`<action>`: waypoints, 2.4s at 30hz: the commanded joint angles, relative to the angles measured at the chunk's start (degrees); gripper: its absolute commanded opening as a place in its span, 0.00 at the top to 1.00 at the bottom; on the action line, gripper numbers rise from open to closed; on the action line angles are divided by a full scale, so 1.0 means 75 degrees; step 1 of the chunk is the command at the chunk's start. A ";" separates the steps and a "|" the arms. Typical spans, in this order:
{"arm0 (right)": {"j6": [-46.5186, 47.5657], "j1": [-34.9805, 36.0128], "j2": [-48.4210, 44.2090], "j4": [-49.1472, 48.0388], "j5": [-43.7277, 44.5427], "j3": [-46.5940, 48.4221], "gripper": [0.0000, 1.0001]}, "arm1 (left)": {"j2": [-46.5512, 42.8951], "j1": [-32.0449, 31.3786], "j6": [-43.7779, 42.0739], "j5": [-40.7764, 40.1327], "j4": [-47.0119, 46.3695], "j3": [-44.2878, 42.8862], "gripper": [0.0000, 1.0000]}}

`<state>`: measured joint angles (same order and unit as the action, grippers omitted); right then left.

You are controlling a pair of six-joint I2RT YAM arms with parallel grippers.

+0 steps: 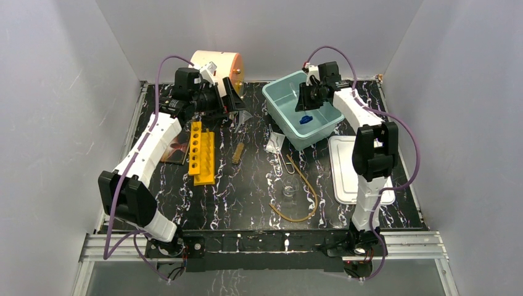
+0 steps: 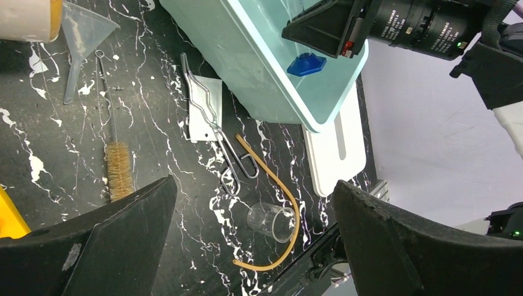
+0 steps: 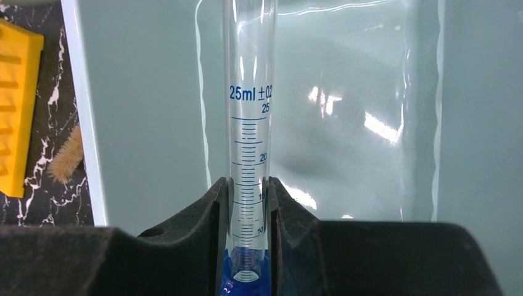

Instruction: Organize the chemistry lab equipment

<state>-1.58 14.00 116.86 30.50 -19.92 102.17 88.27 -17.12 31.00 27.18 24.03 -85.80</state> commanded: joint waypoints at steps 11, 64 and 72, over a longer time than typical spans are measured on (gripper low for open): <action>0.0563 0.0612 0.0883 0.0280 0.0335 0.0191 0.73 | -0.0295 -0.0118 -0.0255 0.0096 -0.0115 -0.0005 0.02; -0.1548 0.0602 -0.4047 -0.0163 0.2540 -0.1672 0.25 | 0.1342 -0.2410 -0.0942 -0.5263 0.1775 -0.0842 0.43; -0.2062 0.0599 -0.4753 -0.0363 0.2422 -0.2557 0.26 | 0.2720 -0.2241 -0.1060 -0.5446 0.1863 -0.1185 0.58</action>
<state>-14.44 18.76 84.31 31.05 -1.85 84.07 106.69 -34.92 23.66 -11.25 37.28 -91.59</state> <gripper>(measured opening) 0.744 0.453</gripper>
